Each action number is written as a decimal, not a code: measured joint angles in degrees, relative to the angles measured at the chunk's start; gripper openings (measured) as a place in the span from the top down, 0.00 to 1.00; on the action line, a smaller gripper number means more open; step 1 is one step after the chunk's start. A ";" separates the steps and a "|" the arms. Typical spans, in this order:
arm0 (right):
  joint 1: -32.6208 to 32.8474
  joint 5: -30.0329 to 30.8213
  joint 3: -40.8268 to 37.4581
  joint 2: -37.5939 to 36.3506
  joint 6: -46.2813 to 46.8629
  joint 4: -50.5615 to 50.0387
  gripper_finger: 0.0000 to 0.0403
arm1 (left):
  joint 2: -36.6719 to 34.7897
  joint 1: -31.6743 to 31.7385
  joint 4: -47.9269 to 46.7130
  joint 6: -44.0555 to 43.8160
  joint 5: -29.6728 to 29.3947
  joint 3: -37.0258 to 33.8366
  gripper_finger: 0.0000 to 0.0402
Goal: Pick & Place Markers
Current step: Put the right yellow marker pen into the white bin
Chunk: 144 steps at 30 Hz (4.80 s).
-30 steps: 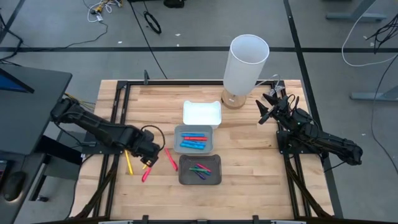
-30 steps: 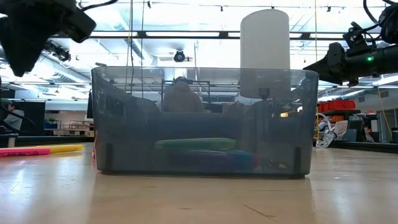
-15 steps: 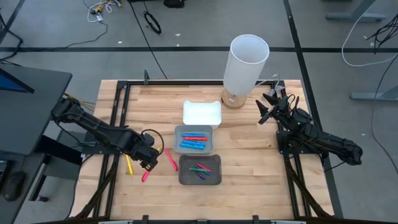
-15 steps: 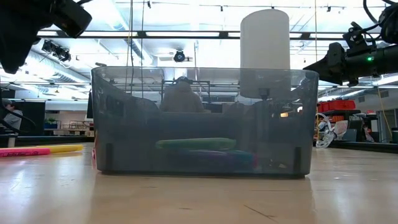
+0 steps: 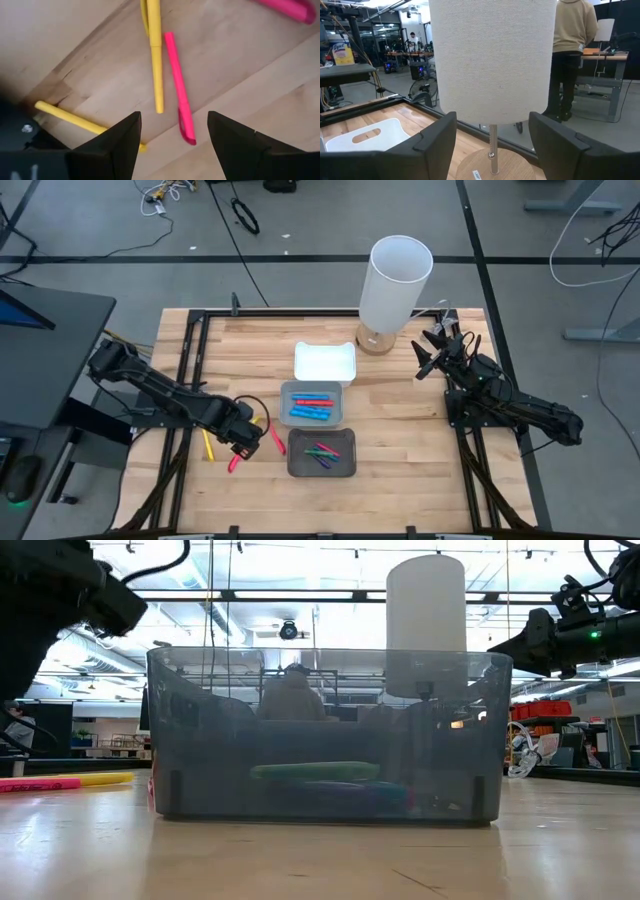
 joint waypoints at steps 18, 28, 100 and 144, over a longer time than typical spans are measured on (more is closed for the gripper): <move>0.00 -0.01 0.01 0.01 0.01 0.02 0.38 | 3.55 -1.27 5.34 -1.94 -1.05 -6.15 0.41; 0.00 0.01 0.01 0.01 0.02 0.02 0.38 | 9.01 -1.29 7.97 -1.59 -2.81 -6.15 0.41; 0.00 -0.01 0.01 -0.01 0.02 0.00 0.38 | 8.77 1.05 9.09 -0.45 -6.89 -7.00 0.41; 0.00 0.00 0.01 -0.01 0.02 0.01 0.38 | 8.78 2.40 17.92 -0.65 -2.24 -10.02 0.91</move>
